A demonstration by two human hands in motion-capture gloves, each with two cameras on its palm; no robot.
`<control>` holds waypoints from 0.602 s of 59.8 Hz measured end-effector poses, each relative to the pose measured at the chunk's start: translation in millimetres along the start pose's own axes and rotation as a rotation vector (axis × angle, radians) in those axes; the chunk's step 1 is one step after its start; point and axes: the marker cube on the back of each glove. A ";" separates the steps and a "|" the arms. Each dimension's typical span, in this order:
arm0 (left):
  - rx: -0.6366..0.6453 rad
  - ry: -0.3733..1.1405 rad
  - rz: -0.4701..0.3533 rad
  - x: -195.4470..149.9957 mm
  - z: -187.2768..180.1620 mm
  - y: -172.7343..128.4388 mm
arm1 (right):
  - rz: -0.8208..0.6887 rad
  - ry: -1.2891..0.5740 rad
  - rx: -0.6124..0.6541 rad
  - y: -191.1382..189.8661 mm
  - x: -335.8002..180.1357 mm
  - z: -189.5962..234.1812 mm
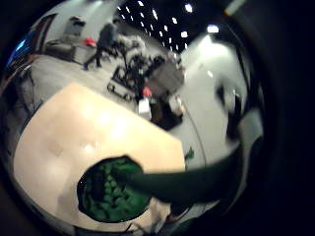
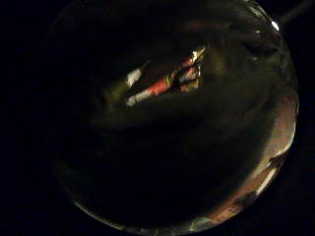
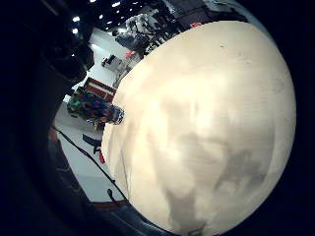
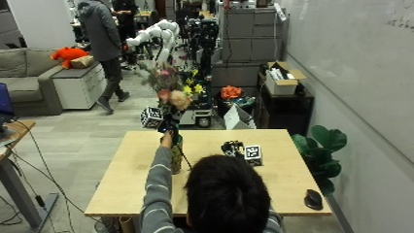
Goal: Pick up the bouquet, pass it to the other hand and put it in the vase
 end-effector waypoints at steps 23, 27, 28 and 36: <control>-0.232 -0.409 -0.416 -56.4 -63.4 106.4 | 0.002 -0.055 0.010 20.5 -22.4 -15.3; -0.232 -0.363 -0.377 -46.2 -66.7 110.0 | 0.038 0.067 0.056 14.8 -11.8 -24.2; -0.247 -0.342 -0.385 -41.5 -67.2 113.0 | 0.018 0.087 0.069 12.9 -11.2 -26.7; -0.175 -0.354 -0.332 -34.8 -72.0 112.6 | 0.037 0.180 0.121 11.0 -12.6 -43.7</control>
